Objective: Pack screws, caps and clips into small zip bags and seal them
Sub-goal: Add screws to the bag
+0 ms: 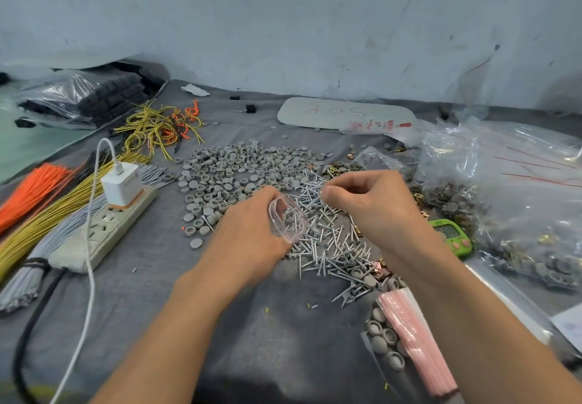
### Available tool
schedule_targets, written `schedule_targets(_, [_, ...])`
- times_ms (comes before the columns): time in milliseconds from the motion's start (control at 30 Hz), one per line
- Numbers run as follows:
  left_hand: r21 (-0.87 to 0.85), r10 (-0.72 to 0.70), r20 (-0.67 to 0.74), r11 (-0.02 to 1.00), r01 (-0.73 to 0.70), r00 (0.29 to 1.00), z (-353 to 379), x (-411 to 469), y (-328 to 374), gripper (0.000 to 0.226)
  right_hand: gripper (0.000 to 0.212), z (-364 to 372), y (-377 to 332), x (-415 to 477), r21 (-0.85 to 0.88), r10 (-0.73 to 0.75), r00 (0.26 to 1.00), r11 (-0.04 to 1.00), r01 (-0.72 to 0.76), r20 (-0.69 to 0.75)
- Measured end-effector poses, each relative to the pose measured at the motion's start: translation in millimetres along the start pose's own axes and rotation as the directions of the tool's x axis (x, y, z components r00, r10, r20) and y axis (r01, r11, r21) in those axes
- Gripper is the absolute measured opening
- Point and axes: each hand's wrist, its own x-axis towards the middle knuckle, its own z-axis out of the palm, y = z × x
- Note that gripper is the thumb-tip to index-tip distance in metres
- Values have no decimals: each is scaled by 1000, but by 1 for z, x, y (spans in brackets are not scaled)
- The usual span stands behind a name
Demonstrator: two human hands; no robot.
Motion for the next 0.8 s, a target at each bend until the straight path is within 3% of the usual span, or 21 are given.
schedule_targets(233, [-81,-19,11,997,19,1000,-3,2,4,38,16,33,-3,-6,69,-32,989,997,22,144])
schedule_targets(367, [-129,-20,-37,992,15,999,-8,0,3,34,15,28,2,-1,-4,-39,997,999,40,72])
schedule_targets(433, [-143,-22,-55,990,14,998,-10,0,0,33,15,16,6,4,-134,-44,999,990,43,-9])
schedule_targets(500, [-154,-18,-58,988,9,998,-13,-1,-2,33,16,5,10,8,-381,-73,997,923,56,-31])
schedule_targets(600, [-165,-21,-49,986,12,999,-15,-2,-3,33,11,-3,16,8,-695,8,995,716,66,103])
schedule_targets(667, [-157,-19,-50,988,11,999,-15,-3,-4,33,9,-1,20,3,-793,110,972,601,100,206])
schedule_targets(800, [-126,-18,-52,992,12,999,-15,-4,-5,33,11,0,24,-2,-838,128,959,523,153,254])
